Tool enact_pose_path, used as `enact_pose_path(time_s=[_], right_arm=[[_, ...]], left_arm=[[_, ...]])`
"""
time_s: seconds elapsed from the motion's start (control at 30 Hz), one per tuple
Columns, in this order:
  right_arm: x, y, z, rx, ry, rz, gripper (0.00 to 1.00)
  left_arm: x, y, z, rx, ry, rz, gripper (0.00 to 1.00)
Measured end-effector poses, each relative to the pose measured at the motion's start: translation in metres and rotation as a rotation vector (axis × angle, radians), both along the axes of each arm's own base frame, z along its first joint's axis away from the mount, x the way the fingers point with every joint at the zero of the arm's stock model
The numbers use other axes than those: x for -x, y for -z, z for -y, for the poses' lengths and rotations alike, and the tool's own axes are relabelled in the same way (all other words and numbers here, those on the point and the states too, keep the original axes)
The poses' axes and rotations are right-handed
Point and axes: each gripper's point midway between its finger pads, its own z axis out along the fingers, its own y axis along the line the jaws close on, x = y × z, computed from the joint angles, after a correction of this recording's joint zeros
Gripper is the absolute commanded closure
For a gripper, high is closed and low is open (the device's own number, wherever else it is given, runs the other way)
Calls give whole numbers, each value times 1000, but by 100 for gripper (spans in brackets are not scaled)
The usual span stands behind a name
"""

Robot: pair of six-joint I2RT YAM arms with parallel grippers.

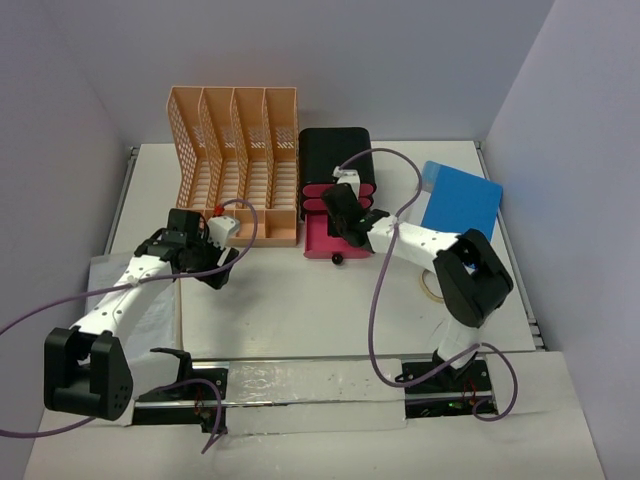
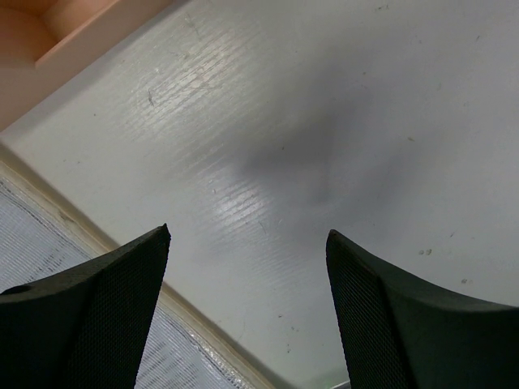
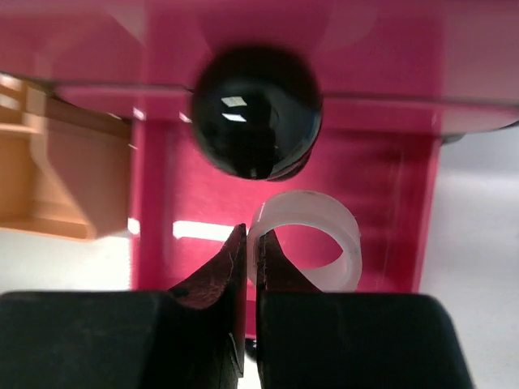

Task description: Organize the desk

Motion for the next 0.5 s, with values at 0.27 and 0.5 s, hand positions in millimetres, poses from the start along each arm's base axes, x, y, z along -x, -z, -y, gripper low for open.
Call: enact_pose_path(time_s=[0.27,0.5], right_arm=[[-3,16,3,-43,16,-55,70],[-5,21,9,-75,39,-84,40]], left_arm=[[-4,-2,1,8,-1,2,16],[-3,-1,3,16,-1,-5,16]])
